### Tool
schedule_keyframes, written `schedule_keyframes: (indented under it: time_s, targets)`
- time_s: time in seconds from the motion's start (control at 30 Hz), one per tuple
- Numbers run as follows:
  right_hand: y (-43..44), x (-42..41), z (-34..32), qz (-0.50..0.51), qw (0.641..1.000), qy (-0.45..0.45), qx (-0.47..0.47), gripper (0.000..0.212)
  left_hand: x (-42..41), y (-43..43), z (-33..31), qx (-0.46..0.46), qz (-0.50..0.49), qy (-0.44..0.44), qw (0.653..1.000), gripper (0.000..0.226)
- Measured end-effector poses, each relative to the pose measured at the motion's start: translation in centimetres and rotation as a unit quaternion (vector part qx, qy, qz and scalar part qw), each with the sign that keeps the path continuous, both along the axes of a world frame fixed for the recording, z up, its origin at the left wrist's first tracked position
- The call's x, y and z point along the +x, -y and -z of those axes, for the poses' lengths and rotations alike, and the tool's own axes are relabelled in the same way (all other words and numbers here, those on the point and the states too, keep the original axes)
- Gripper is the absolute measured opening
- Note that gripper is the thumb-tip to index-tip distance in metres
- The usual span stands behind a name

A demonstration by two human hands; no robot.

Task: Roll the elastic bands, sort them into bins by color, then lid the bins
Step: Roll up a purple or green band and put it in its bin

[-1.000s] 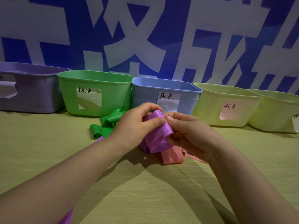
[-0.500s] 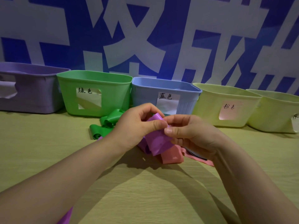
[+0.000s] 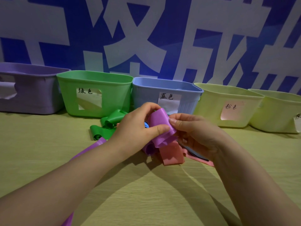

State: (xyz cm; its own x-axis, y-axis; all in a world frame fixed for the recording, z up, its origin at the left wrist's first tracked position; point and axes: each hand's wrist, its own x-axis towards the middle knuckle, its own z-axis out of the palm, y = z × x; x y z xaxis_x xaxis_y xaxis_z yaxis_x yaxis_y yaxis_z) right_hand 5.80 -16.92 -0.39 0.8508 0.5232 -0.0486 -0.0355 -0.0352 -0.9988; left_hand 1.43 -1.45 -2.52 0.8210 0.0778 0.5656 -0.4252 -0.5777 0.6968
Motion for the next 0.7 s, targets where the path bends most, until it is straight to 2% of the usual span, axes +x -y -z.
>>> schedule_keyframes:
  time_s: [0.1,0.2,0.3,0.5,0.6,0.7]
  targets:
    - [0.05,-0.12,0.01,-0.027,0.999,-0.019,0.004,0.018,0.17,-0.08,0.01,-0.068,0.040,-0.040,0.996,0.022]
    - [0.16,-0.29,-0.20,-0.041,0.998,-0.034,0.013,0.014,0.14,-0.06,-0.19,-0.149,0.102,-0.073,0.981,0.015]
    - [0.27,-0.51,-0.44,-0.053,0.998,-0.031,0.011,0.014,0.17,-0.18,-0.26,-0.161,0.107,-0.066,0.979,0.013]
    - [0.17,-0.69,-0.40,-0.069,0.997,0.025,-0.028,0.037,0.23,0.00,-0.18,-0.165,0.108,-0.063,0.978,0.004]
    - [0.14,-0.45,-0.28,-0.064,0.996,0.032,-0.048,0.038,0.25,-0.07,-0.12,-0.170,0.110,-0.062,0.977,0.026]
    - [0.05,-0.57,-0.32,-0.060,0.996,0.035,-0.052,0.035,0.38,-0.18,-0.10,-0.168,0.112,-0.070,0.977,0.033]
